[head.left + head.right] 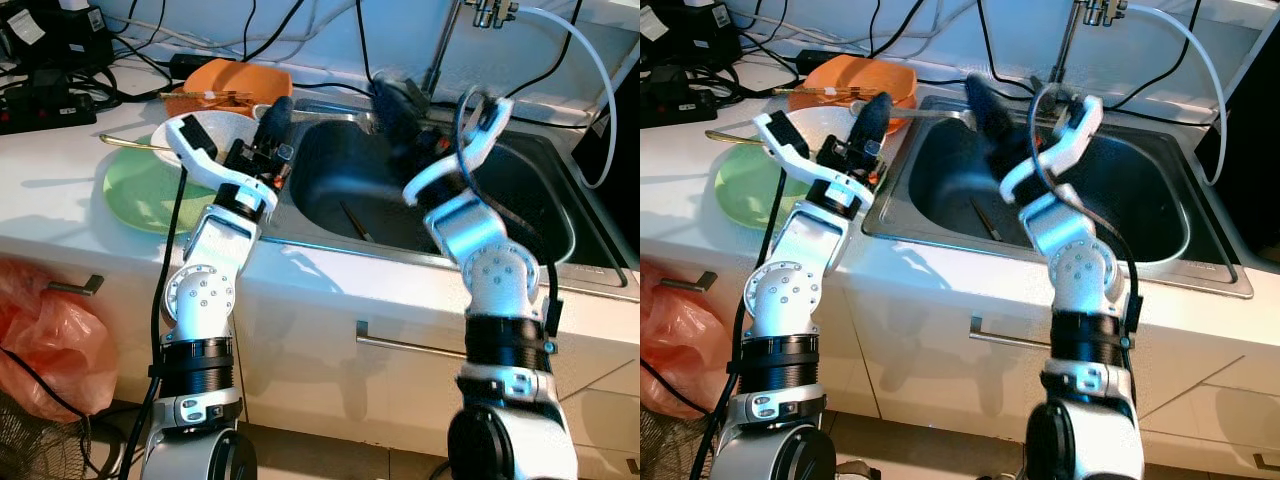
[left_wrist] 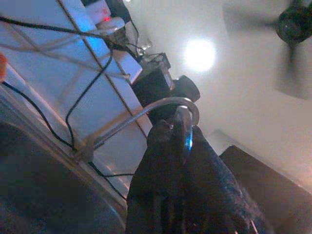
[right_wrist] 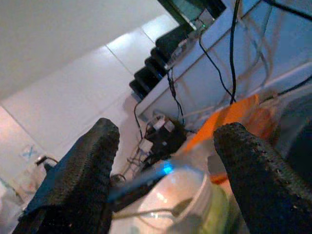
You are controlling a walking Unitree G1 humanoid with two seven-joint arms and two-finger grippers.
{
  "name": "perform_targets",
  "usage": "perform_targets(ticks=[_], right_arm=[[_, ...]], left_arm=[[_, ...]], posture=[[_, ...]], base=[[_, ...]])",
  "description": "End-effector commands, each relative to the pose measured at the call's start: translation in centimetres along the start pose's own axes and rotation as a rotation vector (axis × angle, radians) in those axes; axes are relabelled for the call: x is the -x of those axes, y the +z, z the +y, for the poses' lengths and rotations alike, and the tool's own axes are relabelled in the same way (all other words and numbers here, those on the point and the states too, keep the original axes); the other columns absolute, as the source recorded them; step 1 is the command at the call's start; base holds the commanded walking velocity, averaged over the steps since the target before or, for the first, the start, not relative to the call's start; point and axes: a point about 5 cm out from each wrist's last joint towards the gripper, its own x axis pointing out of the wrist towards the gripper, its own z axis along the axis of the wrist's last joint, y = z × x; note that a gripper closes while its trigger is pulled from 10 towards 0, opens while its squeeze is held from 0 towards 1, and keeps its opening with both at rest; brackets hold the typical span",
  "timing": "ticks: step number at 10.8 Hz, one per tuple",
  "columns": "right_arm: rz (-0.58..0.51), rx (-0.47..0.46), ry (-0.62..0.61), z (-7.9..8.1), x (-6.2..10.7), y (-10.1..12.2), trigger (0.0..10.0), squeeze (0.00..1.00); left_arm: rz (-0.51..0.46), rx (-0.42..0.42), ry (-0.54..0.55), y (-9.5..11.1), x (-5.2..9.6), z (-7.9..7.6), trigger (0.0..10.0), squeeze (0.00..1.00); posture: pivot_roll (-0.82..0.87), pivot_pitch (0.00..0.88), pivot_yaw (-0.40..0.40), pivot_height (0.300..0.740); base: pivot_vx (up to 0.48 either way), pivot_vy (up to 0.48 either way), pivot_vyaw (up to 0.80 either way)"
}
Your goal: Kitchen organization
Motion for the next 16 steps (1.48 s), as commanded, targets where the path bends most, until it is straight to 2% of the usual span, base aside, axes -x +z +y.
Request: perform_targets(ticks=[1, 2, 3, 4, 8, 11, 12, 13, 16], right_arm=[[-0.011, 0.026, 0.008, 0.0, 0.4, 0.7, 10.0, 1.0], [-0.026, 0.054, -0.016, -0.4, 0.7, 1.0, 10.0, 1.0], [-0.06, 0.123, -0.078, -1.2, 1.0, 1.7, 10.0, 1.0], [-0.093, 0.143, -0.139, -2.1, 1.2, 2.2, 10.0, 1.0], [-0.075, 0.125, -0.203, -3.2, 1.2, 0.9, 10.0, 1.0], [-0.048, 0.079, -0.16, -2.9, 0.4, -0.4, 10.0, 1.0], [-0.043, 0.068, -0.143, -2.6, -0.1, -0.7, 10.0, 0.66], [-0.037, 0.055, -0.121, -2.2, -0.9, -1.1, 10.0, 0.0], [-0.053, 0.035, -0.088, -1.8, -1.9, -1.0, 10.0, 0.0]], left_arm=[[-0.002, 0.003, 0.006, -0.4, 0.0, -0.1, 0.0, 0.0], [-0.01, -0.003, 0.012, -0.1, 0.0, 0.1, 0.0, 0.0], [-0.016, -0.008, 0.016, 0.1, 0.0, 0.1, 0.0, 0.0], [-0.018, -0.011, 0.015, 0.1, 0.0, 0.1, 0.0, 0.0], [-0.014, -0.007, 0.008, -0.1, 0.0, -0.1, 0.0, 0.0], [0.002, 0.007, 0.0, -0.7, -0.1, -0.3, 0.0, 0.0], [0.015, 0.018, -0.007, -1.1, -0.2, -0.4, 0.0, 0.0], [0.031, 0.039, -0.018, -1.5, -0.2, -0.7, 0.0, 0.0], [0.065, 0.074, -0.018, -2.2, 0.3, -0.7, 0.0, 0.0]], posture=[[0.1, 0.017, -0.061, 0.74], [0.09, 0.016, -0.059, 0.74], [0.09, 0.016, -0.059, 0.74], [0.09, 0.018, -0.06, 0.74], [0.1, 0.02, -0.06, 0.74], [0.1, 0.02, -0.06, 0.74], [0.1, 0.02, -0.06, 0.74], [0.1, 0.02, -0.059, 0.74], [0.11, 0.024, -0.058, 0.74]], base=[[0.0, 0.0, 0.0], [0.0, 0.0, 0.0], [0.0, 0.0, 0.0], [0.0, 0.0, 0.0], [0.0, 0.0, 0.0], [0.0, 0.0, 0.0], [0.0, 0.0, 0.0], [0.0, 0.0, 0.0], [0.0, 0.0, 0.0]])
